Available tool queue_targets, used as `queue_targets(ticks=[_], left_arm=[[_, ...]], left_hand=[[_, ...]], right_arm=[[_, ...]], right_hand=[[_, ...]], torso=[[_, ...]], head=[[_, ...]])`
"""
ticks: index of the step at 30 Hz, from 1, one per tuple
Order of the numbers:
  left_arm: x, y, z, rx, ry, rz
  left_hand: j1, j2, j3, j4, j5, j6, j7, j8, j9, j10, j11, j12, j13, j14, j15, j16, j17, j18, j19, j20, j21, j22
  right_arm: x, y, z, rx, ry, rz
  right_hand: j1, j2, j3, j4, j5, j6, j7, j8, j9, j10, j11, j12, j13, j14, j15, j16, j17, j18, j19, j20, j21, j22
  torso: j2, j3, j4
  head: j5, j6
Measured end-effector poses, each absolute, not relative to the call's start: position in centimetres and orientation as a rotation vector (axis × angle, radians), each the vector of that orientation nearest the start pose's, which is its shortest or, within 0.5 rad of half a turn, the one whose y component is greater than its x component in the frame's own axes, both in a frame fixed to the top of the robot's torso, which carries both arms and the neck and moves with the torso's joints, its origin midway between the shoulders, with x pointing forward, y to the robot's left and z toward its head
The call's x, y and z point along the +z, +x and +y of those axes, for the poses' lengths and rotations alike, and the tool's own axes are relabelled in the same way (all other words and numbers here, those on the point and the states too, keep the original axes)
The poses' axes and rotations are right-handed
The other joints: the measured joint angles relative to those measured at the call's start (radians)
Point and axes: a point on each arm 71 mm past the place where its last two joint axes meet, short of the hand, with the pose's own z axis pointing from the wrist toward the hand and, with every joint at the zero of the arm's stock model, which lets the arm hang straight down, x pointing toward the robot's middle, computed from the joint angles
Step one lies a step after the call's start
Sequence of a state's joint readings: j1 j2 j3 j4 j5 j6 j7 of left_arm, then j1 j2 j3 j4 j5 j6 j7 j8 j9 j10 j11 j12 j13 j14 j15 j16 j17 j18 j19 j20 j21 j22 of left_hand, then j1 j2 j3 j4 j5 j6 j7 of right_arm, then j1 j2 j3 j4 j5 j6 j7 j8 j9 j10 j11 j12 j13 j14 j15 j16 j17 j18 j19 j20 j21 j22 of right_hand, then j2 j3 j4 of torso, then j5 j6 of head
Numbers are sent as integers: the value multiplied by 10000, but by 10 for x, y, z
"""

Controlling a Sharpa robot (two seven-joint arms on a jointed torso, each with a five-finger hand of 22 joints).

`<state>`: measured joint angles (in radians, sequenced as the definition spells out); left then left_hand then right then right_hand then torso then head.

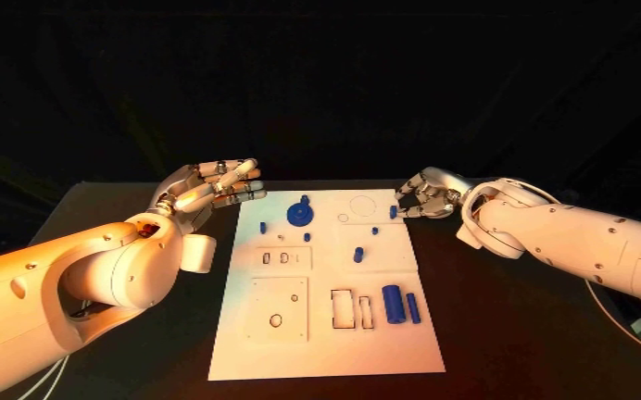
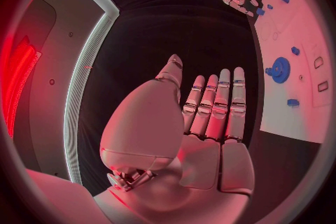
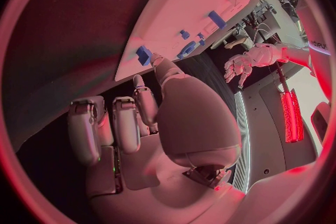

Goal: Assemble the parts on the task board

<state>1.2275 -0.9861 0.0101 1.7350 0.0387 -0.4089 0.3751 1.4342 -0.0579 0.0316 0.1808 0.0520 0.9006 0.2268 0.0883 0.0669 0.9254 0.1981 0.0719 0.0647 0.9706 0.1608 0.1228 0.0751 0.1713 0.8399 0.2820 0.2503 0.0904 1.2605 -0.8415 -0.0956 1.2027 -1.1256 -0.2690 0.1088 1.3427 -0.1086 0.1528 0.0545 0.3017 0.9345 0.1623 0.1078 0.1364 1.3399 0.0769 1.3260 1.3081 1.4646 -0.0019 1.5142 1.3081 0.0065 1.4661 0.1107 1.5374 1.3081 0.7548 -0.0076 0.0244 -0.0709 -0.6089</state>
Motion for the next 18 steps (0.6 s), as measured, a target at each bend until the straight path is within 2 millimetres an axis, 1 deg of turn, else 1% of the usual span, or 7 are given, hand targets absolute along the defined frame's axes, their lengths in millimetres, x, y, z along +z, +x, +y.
queue_targets(ticks=[5, 7, 9, 11, 12, 16, 18], left_arm=[[-134, 461, 223, -15597, -11477, 13401], [-134, 461, 223, -15593, -11479, 13401], [-134, 461, 222, -15597, -11478, 13404], [-134, 461, 222, -15602, -11477, 13407], [-134, 461, 222, -15604, -11476, 13408], [-134, 461, 222, -15605, -11476, 13409], [-134, 461, 222, -15604, -11476, 13408]], left_hand=[[35, 35, 28, -28, 0, 0, 0, 0, 0, 0, 0, 0, 0, 0, 0, 0, 0, 0, 0, 0, 0, 0], [56, 56, 40, -40, 0, 0, 0, 0, 0, 0, 0, 0, 0, 0, 0, 0, 0, 0, 0, 0, 0, 0], [52, 53, 40, -40, 0, 0, 0, 0, 0, 0, 0, 0, 0, 0, 0, 0, 0, 0, 0, 0, 0, 1], [52, 53, 40, -40, 0, 0, 0, 0, 0, 0, 0, 0, 0, 0, 0, 0, 0, -1, 0, 0, 0, 1], [52, 53, 40, -40, 0, 0, 0, 0, 0, 0, 0, 0, 0, 0, 0, 0, 0, 0, 0, 0, 0, 1], [52, 52, 40, -40, 0, 0, 0, 0, 0, 0, 0, 0, 0, 0, 0, 0, 0, -1, 0, 0, 0, -10], [52, 52, 40, -39, 0, 0, 0, 0, 0, 0, 0, 0, 0, 0, 0, 0, 0, 0, 0, 0, 0, -10]], right_arm=[[-192, 539, -296, 6422, 1299, 17037], [-193, 540, -294, 6440, 1282, 17053], [-194, 540, -292, 6457, 1260, 17071], [-195, 541, -290, 6469, 1235, 17095], [-196, 541, -289, 6471, 1224, 17106], [-197, 541, -288, 6469, 1173, 17137], [-198, 541, -287, 6457, 1156, 17149]], right_hand=[[-2, 2, 0, 0, 37, 0, 0, 0, 21, 37, 37, 63, 1, 0, 0, 0, 0, 0, 0, 0, 0, -1], [-2, 2, 0, 0, 38, 37, 37, 0, 30, 75, 0, 114, 1, 0, 0, 0, -1, 0, 0, 0, 0, -1], [-2, 2, 0, 0, 38, 76, -2, 0, 30, 74, 1, 114, 0, 0, 0, 0, -1, 1, 0, 0, 0, -1], [4, 8, 0, 0, 38, 75, -2, 0, 43, 74, 0, 154, 0, 0, 0, 40, -1, 0, 0, -1, 54, -2], [52, 56, 0, 0, 38, 110, 1, 0, 43, 89, 4, 154, 0, 0, 0, 40, -1, 0, 0, -1, 57, -2], [51, 56, 0, 0, 38, 237, -24, 0, 68, 144, -1, 205, 0, 0, 0, 40, -2, 0, 0, -1, 57, -2], [103, 108, 31, -30, 38, 299, -50, 47, 83, 181, -38, 222, -1, 0, 0, 40, -2, 0, 0, -1, 57, -3]], torso=[[0, -1, 1], [0, -2, -2], [0, -2, -5], [0, -1, -11], [0, -1, -10], [-1, -1, -12], [-3, -2, -12]], head=[[28, -2], [43, -2], [52, -9], [56, -16], [57, -18], [63, -32], [64, -36]])
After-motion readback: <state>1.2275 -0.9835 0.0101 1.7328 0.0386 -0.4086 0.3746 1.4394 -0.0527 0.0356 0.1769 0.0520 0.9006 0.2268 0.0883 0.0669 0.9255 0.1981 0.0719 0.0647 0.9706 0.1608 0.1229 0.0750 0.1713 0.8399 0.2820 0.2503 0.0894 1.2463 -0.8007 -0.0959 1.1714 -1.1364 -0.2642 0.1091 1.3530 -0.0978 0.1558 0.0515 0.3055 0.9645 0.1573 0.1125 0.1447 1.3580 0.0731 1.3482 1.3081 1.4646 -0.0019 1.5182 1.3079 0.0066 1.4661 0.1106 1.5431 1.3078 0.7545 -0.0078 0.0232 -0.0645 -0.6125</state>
